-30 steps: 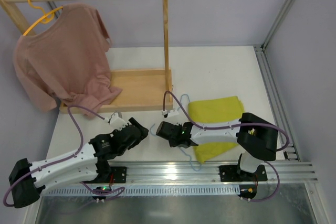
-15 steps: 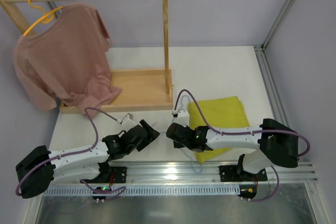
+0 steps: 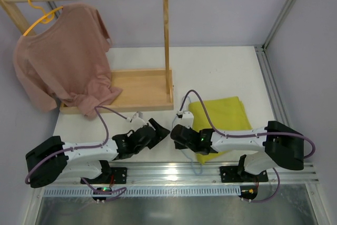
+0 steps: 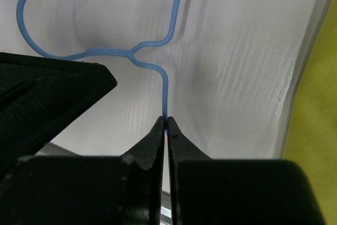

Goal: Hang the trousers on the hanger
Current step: Pass the hanger from the right arm to the left

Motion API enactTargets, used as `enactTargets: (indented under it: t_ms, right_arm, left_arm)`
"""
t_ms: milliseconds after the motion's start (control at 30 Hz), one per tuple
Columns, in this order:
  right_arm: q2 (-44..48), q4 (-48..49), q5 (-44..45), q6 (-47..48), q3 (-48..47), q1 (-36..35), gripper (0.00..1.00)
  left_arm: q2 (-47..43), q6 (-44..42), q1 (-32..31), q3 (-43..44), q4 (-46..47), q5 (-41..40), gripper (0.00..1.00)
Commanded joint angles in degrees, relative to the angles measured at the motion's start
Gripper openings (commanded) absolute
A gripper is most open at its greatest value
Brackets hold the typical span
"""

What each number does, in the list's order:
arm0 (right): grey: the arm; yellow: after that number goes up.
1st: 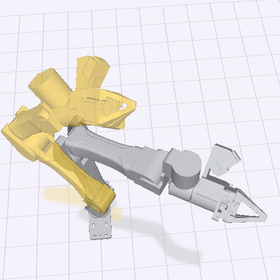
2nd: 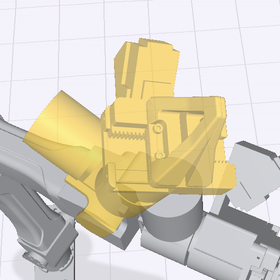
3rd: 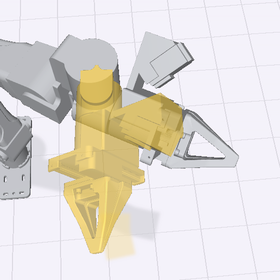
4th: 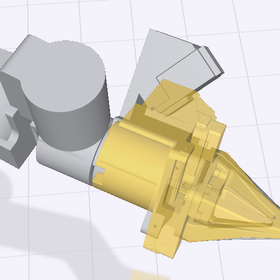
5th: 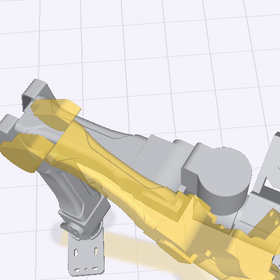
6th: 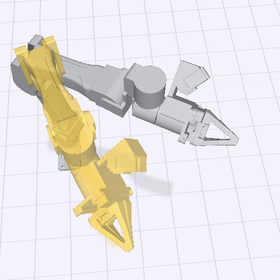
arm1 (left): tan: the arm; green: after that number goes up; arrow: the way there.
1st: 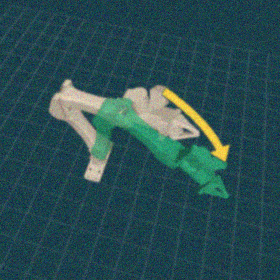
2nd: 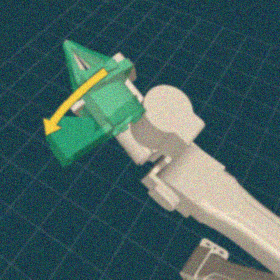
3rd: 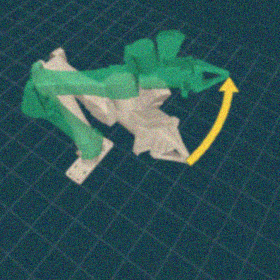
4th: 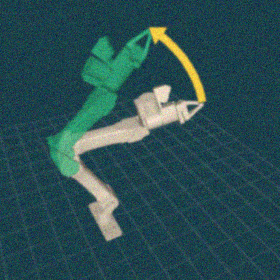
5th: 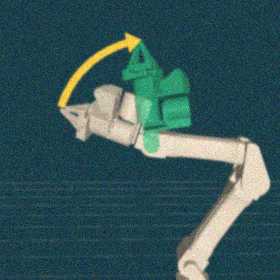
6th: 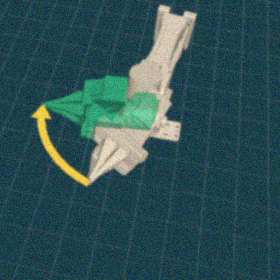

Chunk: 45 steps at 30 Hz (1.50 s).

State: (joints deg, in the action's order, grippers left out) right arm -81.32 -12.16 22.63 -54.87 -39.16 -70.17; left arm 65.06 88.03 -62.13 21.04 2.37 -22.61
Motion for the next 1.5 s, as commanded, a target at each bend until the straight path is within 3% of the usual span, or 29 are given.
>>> enactTargets:
  t_ms: [0, 567, 967, 1067, 1233, 1367, 1467]
  right_arm:
    - [4.05, 4.52, 2.50, -3.13, 0.48, -0.32, 0.04]
    - [9.77, 7.68, 2.68, -4.02, 6.02, -0.40, 0.04]
    - [10.66, 4.88, 2.33, 0.02, 4.71, -0.32, 0.04]
    - [11.18, 4.34, 2.33, 0.12, 4.70, -0.32, 0.04]
    - [13.29, 5.66, 1.36, 0.73, 6.81, -0.32, 0.04]
    - [15.74, 5.31, 0.75, 0.73, 7.43, -0.32, 0.07]
    - [19.51, 4.70, 0.74, -0.41, 8.92, -0.32, 0.21]
  left_arm:
    - [0.77, 0.39, -1.15, 2.25, 5.88, -3.93, 0.69]
    - [7.80, 2.32, -1.42, 4.54, 9.14, -6.04, 0.60]
    - [11.84, -1.63, -1.42, 6.30, 15.55, -4.46, 0.44]
    - [12.73, -1.81, -1.42, 5.77, 17.66, -4.46, 0.34]
    - [14.22, -2.51, -1.33, 6.12, 19.42, -4.28, 0.02]
    - [15.10, -2.42, -1.42, 5.77, 20.75, -4.19, 0.00]
    - [14.84, -2.42, -1.42, 5.51, 20.48, -4.37, 0.00]
